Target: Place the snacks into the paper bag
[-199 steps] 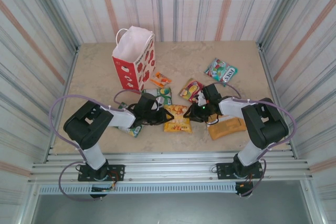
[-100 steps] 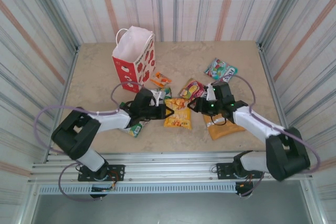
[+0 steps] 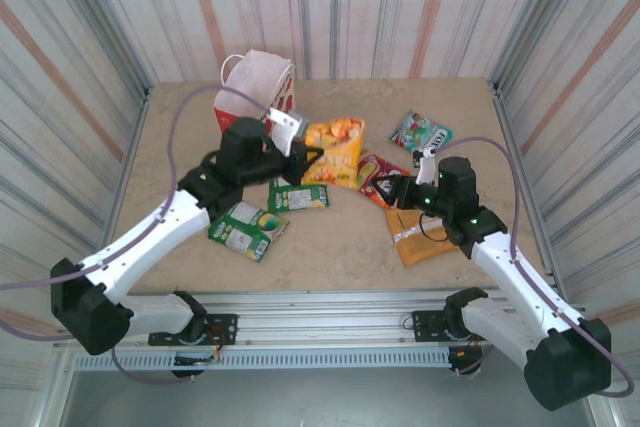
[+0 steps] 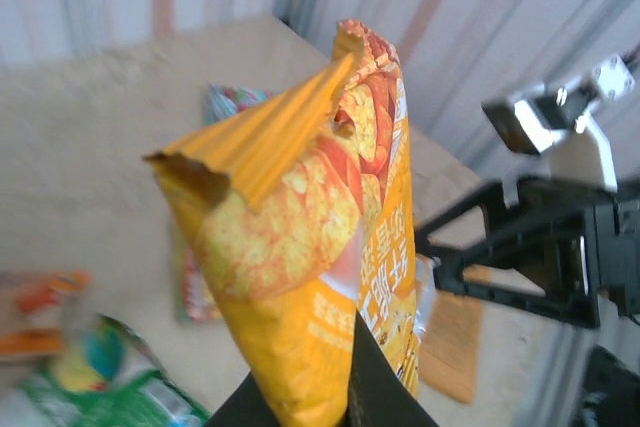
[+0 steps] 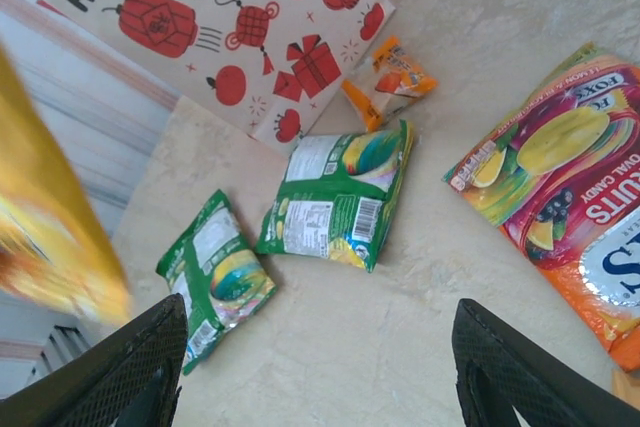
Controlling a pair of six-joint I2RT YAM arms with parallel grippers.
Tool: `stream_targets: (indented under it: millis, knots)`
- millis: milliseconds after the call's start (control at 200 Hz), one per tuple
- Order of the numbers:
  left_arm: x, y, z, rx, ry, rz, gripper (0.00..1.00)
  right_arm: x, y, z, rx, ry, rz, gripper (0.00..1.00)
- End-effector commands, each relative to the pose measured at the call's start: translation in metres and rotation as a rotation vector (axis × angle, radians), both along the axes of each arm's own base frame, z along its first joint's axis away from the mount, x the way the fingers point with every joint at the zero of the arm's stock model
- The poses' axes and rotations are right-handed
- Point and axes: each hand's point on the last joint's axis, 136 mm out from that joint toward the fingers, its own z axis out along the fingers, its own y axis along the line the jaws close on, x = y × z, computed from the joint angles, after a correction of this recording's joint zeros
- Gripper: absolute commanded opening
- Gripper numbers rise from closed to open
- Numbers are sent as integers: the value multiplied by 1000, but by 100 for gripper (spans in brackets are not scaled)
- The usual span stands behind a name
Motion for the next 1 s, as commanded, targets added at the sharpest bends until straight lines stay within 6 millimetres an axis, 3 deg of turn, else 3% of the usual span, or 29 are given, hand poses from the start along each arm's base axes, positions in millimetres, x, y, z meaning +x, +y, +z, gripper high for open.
stream_targets:
  millis: [0, 75, 271, 481, 601, 767, 997]
  knots:
    - [16, 35, 26, 238, -156, 97, 7, 4, 13, 22, -32, -55, 33, 70]
    - [31, 45, 56, 280, -241, 150, 7, 4, 25, 31, -49, -75, 62, 70]
    - [72, 67, 123, 348, -390, 296, 8, 13, 57, 28, -123, -66, 127, 69]
    - [122, 99, 166, 363, -446, 447, 6, 15, 84, 32, -151, -100, 191, 69]
    - [145, 117, 180, 350, -474, 530, 9, 16, 94, 27, -136, -96, 210, 69]
    - [176, 135, 161, 460, -463, 621, 9, 16, 110, 10, -118, -55, 239, 69]
    - [206, 140, 83, 627, -293, 572, 10, 17, 117, 4, -120, -45, 257, 69]
